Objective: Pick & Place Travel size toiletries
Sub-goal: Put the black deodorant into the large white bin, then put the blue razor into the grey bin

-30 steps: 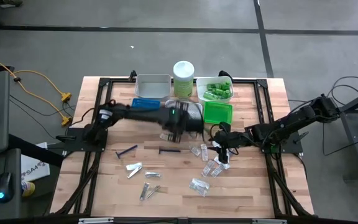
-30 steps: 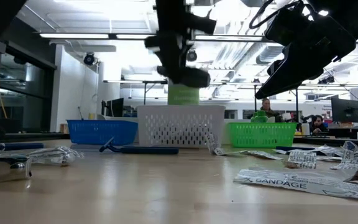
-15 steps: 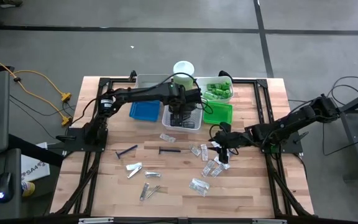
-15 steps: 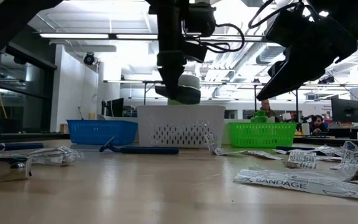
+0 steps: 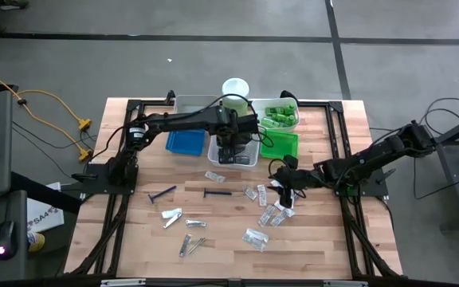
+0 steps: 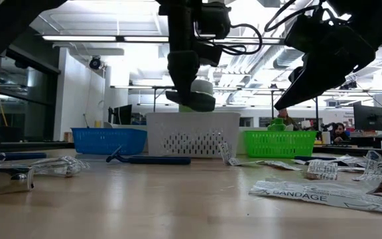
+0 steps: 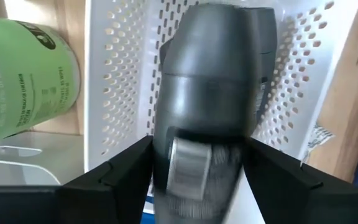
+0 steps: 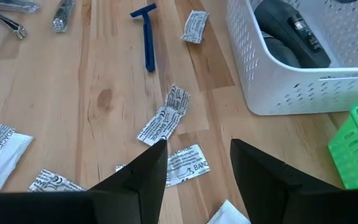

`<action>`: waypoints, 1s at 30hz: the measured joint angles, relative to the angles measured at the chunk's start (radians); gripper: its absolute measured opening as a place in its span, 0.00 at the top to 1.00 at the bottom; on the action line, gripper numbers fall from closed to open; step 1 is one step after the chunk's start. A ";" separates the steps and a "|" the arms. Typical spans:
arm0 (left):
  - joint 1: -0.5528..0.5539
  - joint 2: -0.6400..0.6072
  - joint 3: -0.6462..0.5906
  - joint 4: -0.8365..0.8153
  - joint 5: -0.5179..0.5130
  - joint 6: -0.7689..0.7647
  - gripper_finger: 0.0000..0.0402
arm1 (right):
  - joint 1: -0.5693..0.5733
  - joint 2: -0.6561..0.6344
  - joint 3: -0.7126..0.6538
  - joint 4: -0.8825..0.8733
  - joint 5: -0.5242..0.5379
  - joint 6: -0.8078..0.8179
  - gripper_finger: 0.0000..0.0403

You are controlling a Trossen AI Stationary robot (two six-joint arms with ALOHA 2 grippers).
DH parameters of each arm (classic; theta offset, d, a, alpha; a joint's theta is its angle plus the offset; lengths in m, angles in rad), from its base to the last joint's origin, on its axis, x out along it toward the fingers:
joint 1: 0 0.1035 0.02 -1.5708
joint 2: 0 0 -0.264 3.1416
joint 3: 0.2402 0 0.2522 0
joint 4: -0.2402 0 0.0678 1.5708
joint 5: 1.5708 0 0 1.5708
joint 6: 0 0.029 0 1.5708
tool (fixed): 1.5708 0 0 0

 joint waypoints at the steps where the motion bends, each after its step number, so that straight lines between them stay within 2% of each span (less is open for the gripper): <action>1: 0.000 0.000 0.000 0.000 0.006 0.000 0.39 | 0.002 0.000 0.000 0.000 0.001 0.000 0.58; 6: 0.000 0.000 0.000 -0.014 0.008 -0.014 0.35 | 0.003 0.000 0.000 0.000 0.001 0.000 0.58; 11: -0.003 -0.006 0.000 -0.097 0.006 -0.092 0.34 | 0.003 0.000 0.000 -0.012 0.002 0.000 0.58; 18: -0.080 -0.046 -0.010 -0.137 -0.002 -0.155 0.34 | 0.007 0.000 0.000 -0.050 0.004 0.014 0.58; 25: -0.196 -0.084 -0.086 -0.160 -0.060 -0.247 0.34 | 0.008 0.000 0.000 -0.100 0.007 0.041 0.58; 30: -0.254 -0.130 -0.187 -0.106 -0.092 -0.315 0.34 | 0.032 0.000 0.000 -0.108 0.028 0.041 0.58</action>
